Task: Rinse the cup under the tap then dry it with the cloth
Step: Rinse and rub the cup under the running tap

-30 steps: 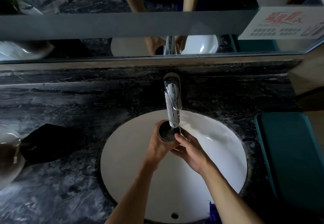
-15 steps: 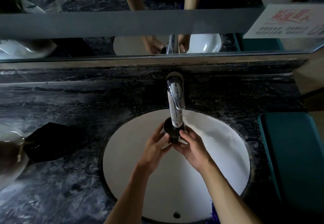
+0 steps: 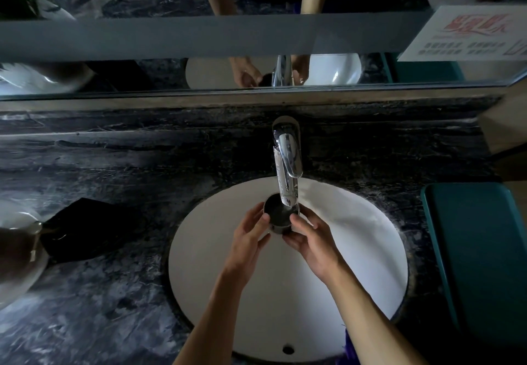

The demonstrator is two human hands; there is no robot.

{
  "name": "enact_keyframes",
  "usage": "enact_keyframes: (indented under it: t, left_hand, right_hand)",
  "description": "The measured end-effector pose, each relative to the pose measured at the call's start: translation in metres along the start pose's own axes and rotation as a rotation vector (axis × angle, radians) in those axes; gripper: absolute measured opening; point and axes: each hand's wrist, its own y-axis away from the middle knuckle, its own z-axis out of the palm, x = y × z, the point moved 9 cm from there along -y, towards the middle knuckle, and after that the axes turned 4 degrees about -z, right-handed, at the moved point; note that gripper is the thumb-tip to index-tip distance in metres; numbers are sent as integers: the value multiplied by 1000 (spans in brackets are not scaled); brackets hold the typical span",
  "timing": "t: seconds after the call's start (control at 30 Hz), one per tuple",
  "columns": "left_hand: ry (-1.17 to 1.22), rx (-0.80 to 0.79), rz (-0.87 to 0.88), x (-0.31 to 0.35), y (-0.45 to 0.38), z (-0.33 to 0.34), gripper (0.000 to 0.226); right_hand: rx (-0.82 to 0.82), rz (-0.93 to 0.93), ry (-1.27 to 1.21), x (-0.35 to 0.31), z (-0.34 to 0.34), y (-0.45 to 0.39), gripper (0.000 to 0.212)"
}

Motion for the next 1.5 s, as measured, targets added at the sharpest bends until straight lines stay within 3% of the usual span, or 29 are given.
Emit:
enact_keyframes:
  t: [0.1,0.23,0.33,0.47,0.57,0.7,1.17,1.5]
  left_hand:
    - [-22,5,4,2,2,2,37]
    - [-66,-48,15,3,3,10,29]
    - [-110,-64,27,3,6,10,51]
    - [-129,-72,76,3,3,7,57]
    - [-160,-67,90,4,5,6,74]
    - [-231,-74,133,10,5,10,66]
    - [-332,-77,114,7,1,8,86]
    - [-396,-72,204,10,-5,26,76]
  right_hand:
    - [80,-13,-70,3,-6,-1,37]
    - [4,6,20,0,1,1,37]
    - [65,2,-46,1,-6,-2,36]
    - [19,0,1,2,-3,-2,38]
    - [77,-24,-57,2,-9,-2,36]
    - [23,-15,10,1,-5,-3,37]
    - [75,-5,-3,3,-12,-1,34]
    - [59,28,74,7,-15,-5,35]
